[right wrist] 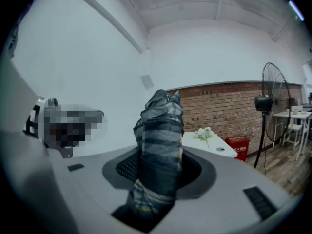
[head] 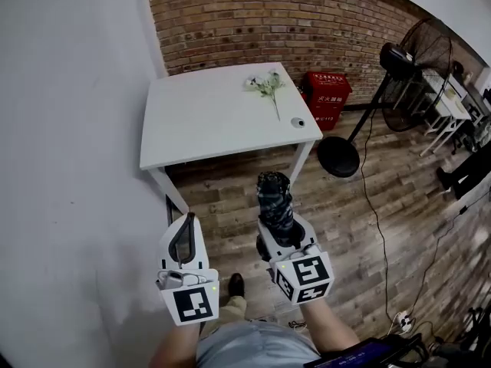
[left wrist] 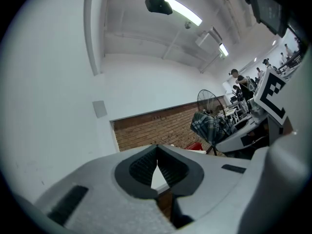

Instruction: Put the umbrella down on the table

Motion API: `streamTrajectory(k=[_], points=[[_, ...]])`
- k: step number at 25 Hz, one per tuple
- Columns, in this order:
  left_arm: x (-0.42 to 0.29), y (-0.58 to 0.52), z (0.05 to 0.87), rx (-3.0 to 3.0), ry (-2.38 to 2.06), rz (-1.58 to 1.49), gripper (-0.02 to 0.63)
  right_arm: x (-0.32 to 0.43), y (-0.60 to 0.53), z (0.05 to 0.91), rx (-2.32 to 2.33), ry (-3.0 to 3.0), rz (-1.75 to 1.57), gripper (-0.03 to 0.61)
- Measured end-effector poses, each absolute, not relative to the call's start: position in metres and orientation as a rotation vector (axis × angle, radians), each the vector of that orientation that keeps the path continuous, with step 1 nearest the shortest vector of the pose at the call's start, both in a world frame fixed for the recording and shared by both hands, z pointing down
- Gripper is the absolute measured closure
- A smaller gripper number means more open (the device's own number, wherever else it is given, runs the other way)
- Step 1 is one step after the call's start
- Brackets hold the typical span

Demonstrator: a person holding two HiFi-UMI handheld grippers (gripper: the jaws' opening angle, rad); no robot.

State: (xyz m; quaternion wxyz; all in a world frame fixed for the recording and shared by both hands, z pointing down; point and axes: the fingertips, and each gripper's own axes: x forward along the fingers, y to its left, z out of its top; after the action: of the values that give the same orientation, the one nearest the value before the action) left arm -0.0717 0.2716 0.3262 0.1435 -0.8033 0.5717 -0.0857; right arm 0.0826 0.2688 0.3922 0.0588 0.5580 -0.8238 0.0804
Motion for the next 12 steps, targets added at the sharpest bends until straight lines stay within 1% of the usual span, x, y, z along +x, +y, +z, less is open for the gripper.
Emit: streamTrajectory(k=[7, 12], points=[[-0.096, 0.192, 0.308, -2.313, 1.638, -0.18, 0.606, 0.056, 0.189, 0.37, 1.697, -2.489, 0.152, 0.396], [-0.106, 0.155, 0.297, -2.293, 1.612, -0.129, 0.605, 0.046, 0.151, 0.359, 1.726, -2.498, 0.114, 0.396]])
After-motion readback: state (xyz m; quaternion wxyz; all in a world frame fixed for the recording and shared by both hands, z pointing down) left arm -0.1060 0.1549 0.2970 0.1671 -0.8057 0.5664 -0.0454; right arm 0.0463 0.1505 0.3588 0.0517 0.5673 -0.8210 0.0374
